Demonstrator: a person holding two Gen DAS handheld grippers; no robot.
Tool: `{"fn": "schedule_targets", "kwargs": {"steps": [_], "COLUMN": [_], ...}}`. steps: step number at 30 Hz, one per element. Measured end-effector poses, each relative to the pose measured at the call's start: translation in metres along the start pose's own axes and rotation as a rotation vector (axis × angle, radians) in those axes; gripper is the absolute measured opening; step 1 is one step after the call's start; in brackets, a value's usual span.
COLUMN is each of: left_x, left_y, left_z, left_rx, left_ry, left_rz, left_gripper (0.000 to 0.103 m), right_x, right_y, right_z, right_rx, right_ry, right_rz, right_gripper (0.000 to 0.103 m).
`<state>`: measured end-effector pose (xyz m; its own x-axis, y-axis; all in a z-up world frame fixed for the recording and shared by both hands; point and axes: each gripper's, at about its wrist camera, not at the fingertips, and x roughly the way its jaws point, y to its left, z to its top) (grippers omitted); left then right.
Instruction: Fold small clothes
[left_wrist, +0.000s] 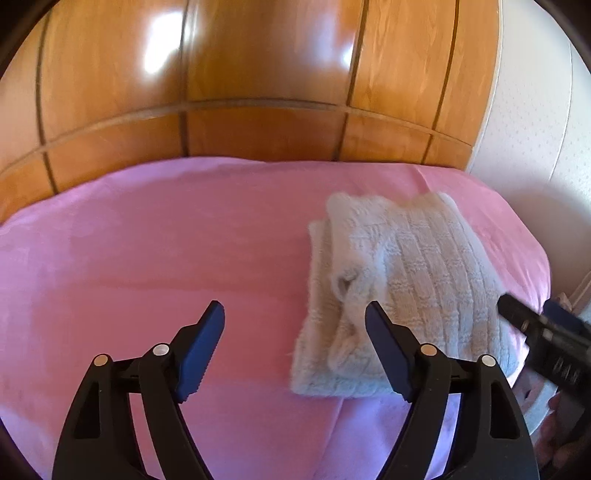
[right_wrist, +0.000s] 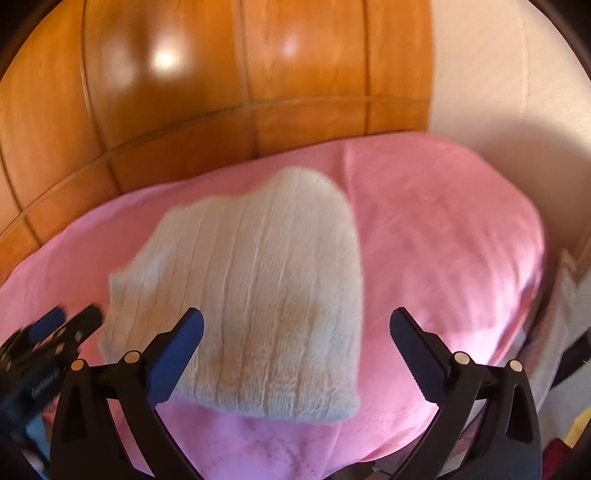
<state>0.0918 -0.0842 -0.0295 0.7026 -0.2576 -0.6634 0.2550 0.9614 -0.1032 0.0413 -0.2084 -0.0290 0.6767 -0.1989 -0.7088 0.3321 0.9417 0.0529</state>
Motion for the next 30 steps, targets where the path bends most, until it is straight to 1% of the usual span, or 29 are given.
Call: {"fn": "schedule_targets", "kwargs": {"steps": [3,6,7,9,12,14,21,30], "left_x": [-0.013,-0.022,-0.024,-0.029,-0.032,-0.032,-0.035,-0.038], "left_y": [0.003,0.004,0.004,0.000,-0.004,-0.006,-0.008,-0.015], "left_z": [-0.004,-0.007,-0.008,-0.010,-0.011,-0.011,-0.011,-0.009], "left_rx": [-0.010,-0.017,-0.014,-0.008,0.007,0.012,0.008,0.044], "left_ry": [-0.023,-0.031,-0.034,-0.042,-0.048,-0.048,-0.054,-0.078], "left_rz": [0.026,0.036,0.043,0.050,0.057,0.067,0.068,0.069], "left_gripper": [0.089,0.090,0.092,0.094,0.099,0.099,0.099,0.099], "right_x": [-0.012,-0.027,-0.031,-0.035,-0.034,-0.033,-0.030,-0.029], "right_y": [0.004,0.008,0.010,0.013,0.014,0.014,0.011,0.005], "right_z": [0.002,-0.002,-0.002,-0.006,-0.008,-0.011,-0.014,-0.011], "right_rx": [0.003,-0.010,-0.014,-0.019,-0.024,-0.029,-0.031,-0.010], "right_ry": [-0.044,-0.082,-0.092,-0.101,-0.095,-0.087,-0.084,-0.095], "right_rz": [-0.037,-0.071,-0.081,-0.090,-0.080,-0.075,-0.066,-0.048], "right_gripper": [0.101,0.101,0.101,0.101,0.101,0.101,0.101,0.101]}}
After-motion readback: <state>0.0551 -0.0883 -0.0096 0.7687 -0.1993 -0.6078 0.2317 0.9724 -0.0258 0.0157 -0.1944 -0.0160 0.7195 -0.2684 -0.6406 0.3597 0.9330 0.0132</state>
